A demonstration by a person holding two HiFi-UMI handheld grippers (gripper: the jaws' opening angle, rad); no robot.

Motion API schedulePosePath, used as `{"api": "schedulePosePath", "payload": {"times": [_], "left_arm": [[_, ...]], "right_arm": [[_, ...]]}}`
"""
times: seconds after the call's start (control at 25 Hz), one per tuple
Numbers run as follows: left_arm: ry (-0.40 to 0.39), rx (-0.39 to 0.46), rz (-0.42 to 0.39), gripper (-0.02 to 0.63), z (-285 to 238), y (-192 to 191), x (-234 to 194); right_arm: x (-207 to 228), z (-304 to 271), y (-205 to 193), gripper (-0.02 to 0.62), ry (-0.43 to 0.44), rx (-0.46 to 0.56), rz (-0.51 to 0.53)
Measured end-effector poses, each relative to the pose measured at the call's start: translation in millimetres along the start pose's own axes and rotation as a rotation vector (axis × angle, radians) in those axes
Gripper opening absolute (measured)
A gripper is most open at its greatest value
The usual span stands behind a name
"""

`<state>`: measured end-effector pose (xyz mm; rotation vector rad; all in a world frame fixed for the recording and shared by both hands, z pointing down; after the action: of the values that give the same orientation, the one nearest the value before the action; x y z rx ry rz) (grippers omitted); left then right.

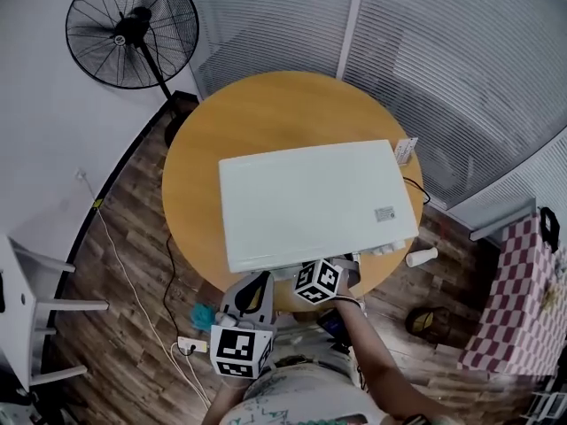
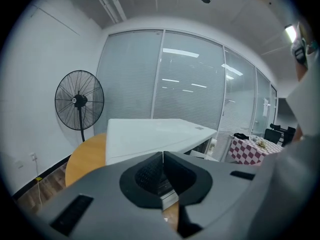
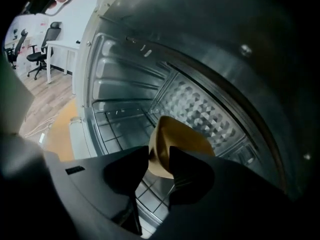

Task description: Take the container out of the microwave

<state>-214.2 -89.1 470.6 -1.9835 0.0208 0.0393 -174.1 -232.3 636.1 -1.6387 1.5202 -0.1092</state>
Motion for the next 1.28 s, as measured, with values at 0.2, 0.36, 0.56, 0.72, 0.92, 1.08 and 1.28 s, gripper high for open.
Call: {"api": "schedulePosePath", "payload": {"times": [0.2, 0.36, 0.56, 0.72, 0.92, 1.08, 1.28], "left_arm": [[0.015, -0.006, 0.015, 0.015, -1, -3, 1], [0.016, -0.008, 0.019, 0.015, -1, -4, 3], [0.013, -0.007, 0.011, 0.015, -4, -2, 5], [0.007, -0.011, 0.013, 0.015, -5, -1, 8], [0.003, -0.019, -0.004, 0.015, -6, -2, 10], [-0.006, -0.027, 0.001, 0.014, -7, -4, 12], [-0.031, -0.032, -0.006, 0.014, -6, -6, 15]], "right_arm": [[1, -5, -2, 0.094, -0.038, 0.004, 0.09], [1, -5, -2, 0.073, -0.06, 0.015, 0.146], [-2, 0, -6, 0.049, -0.062, 0.018, 0.166], [-2, 4, -9, 0.04, -0.053, 0.013, 0.157], [-3, 9, -11, 0.031, -0.036, 0.018, 0.147], [-4, 16, -9, 0.017, -0.034, 0.021, 0.135], [-8, 26, -7, 0.015, -0.026, 0.022, 0.115]]}}
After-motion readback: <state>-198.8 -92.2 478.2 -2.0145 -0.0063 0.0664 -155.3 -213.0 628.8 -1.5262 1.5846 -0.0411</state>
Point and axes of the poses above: the fingertips, and each gripper's own axes: z backward along the fingers, x to its right, y out of its top, the point moved 3 cm from there along z, backward along the fingers, and after that the axes turned 6 degrees about -z, right-handed, at the moved point
